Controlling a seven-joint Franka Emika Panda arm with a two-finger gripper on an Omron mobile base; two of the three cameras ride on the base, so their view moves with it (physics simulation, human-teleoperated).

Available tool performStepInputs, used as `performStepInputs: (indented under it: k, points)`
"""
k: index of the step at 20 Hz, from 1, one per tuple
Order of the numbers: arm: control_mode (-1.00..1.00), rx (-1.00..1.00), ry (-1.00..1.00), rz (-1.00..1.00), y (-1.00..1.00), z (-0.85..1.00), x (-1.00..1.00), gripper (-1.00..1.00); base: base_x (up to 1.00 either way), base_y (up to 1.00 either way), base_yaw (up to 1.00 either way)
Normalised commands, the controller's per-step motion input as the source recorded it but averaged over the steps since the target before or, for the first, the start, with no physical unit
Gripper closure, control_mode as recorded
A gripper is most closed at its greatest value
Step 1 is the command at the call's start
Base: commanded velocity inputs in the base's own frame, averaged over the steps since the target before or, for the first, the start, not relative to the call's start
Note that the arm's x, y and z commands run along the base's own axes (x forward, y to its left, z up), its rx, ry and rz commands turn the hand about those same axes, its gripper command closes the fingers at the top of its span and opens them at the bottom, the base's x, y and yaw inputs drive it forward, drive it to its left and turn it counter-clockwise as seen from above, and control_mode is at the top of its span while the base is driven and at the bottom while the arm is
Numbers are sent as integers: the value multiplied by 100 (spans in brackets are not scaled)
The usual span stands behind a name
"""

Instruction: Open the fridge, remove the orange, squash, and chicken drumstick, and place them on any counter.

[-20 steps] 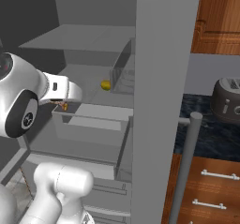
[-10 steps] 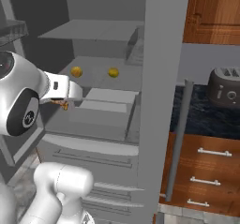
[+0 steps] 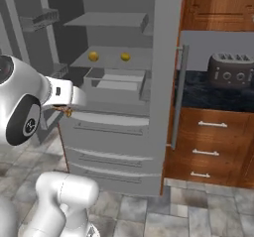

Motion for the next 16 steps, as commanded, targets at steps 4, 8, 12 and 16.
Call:
performStepInputs:
  k: [4,8,12,16]
  points:
    - [100,0,0,0,0,0,0,100,-29,-66,-1]
    - [100,0,0,0,0,0,0,100,-18,-39,-6]
    - [100,0,0,0,0,0,0,100,14,-100,-14]
    - [100,0,0,0,0,0,0,100,10,-100,-13]
